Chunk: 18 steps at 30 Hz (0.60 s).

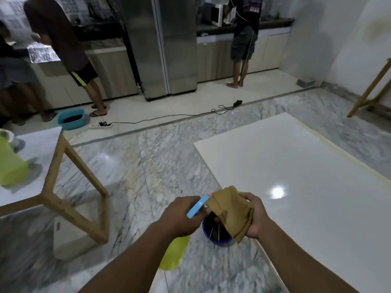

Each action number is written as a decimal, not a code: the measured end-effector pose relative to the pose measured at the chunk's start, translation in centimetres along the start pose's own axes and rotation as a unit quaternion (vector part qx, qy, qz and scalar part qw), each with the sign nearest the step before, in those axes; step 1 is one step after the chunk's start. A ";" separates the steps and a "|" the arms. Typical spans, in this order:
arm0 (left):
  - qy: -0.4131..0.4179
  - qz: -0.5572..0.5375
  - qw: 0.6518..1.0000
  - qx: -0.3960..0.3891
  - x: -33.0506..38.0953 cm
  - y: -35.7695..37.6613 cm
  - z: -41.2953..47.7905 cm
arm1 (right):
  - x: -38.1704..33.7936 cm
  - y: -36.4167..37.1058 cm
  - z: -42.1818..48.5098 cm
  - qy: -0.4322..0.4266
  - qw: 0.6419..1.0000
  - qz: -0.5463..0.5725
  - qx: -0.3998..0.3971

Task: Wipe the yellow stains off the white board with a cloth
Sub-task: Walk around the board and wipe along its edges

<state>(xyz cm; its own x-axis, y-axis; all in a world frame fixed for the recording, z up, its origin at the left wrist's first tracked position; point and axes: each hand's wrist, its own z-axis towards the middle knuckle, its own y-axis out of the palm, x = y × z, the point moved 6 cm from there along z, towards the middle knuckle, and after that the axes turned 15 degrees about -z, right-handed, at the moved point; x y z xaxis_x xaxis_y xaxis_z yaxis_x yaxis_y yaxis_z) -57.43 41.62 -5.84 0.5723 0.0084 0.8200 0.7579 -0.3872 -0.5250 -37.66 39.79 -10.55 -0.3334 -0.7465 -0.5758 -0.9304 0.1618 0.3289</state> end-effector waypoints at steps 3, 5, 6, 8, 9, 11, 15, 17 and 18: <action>-0.008 -0.014 1.000 0.004 -0.8 -2.8 3.8 | -4.8 1.4 3.9 0.005 0.998 -0.057 0.021; -0.013 -0.028 1.000 0.003 -2.0 -4.6 7.0 | -8.0 2.5 6.7 0.009 0.996 -0.083 0.029; -0.013 -0.030 0.999 0.002 -2.8 -5.3 8.6 | -9.3 2.8 7.9 0.014 0.995 -0.090 0.043; -0.014 -0.032 0.999 -0.009 -4.9 -6.6 11.9 | -11.7 3.0 11.0 0.015 0.992 -0.096 0.075; -0.015 -0.030 0.999 -0.018 -5.8 -7.1 13.2 | -12.7 2.8 12.4 0.019 0.991 -0.096 0.095; -0.018 -0.022 0.999 -0.030 -8.4 -8.5 16.4 | -15.1 3.0 15.7 0.019 0.986 -0.108 0.125; -0.035 -0.037 0.998 -0.030 -12.9 -11.0 21.1 | -21.2 5.0 21.9 -0.015 0.963 -0.208 0.170; -0.048 -0.053 0.997 -0.039 -15.1 -12.0 22.8 | -24.3 6.4 25.4 -0.067 0.908 -0.344 0.230; -0.054 -0.057 0.996 -0.041 -16.3 -12.4 23.7 | -25.5 7.3 27.0 -0.095 0.862 -0.421 0.267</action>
<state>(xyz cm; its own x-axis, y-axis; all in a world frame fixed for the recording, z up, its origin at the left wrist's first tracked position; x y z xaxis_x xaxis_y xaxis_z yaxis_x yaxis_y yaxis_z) -68.76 68.10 -18.13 0.5170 0.1541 0.8420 0.7946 -0.4522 -0.4052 -40.07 77.43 -13.70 0.5226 -0.6329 -0.5712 -0.7750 -0.0735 -0.6277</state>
